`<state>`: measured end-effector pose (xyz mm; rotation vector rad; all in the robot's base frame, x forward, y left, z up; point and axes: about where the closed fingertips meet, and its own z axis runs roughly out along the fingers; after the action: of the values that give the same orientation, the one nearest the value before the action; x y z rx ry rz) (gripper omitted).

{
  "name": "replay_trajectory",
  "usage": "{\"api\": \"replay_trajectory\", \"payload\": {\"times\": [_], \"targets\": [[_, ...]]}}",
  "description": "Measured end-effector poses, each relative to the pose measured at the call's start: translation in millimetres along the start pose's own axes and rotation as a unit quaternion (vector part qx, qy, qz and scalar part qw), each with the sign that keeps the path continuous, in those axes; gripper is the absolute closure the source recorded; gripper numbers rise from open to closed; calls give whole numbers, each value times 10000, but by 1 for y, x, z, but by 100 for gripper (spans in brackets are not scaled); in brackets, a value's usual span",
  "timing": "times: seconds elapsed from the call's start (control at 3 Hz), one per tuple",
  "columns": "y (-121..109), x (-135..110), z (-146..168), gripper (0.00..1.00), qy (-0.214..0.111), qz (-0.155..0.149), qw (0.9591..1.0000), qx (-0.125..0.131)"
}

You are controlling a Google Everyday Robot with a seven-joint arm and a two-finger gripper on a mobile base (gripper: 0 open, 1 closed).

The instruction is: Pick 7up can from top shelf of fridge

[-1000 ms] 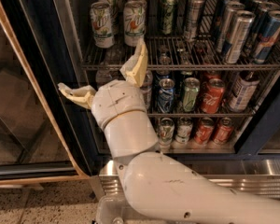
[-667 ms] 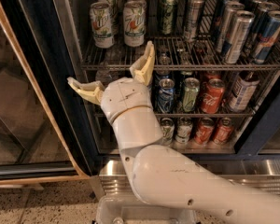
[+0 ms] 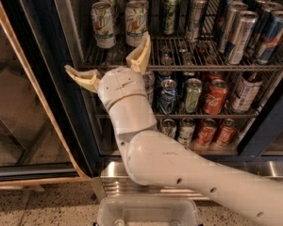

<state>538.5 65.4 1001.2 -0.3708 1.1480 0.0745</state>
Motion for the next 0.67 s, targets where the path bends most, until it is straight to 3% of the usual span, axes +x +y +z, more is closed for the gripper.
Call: {"api": "replay_trajectory", "payload": {"times": [0.67], "targets": [[-5, 2, 6, 0, -69, 67, 9999, 123]]}}
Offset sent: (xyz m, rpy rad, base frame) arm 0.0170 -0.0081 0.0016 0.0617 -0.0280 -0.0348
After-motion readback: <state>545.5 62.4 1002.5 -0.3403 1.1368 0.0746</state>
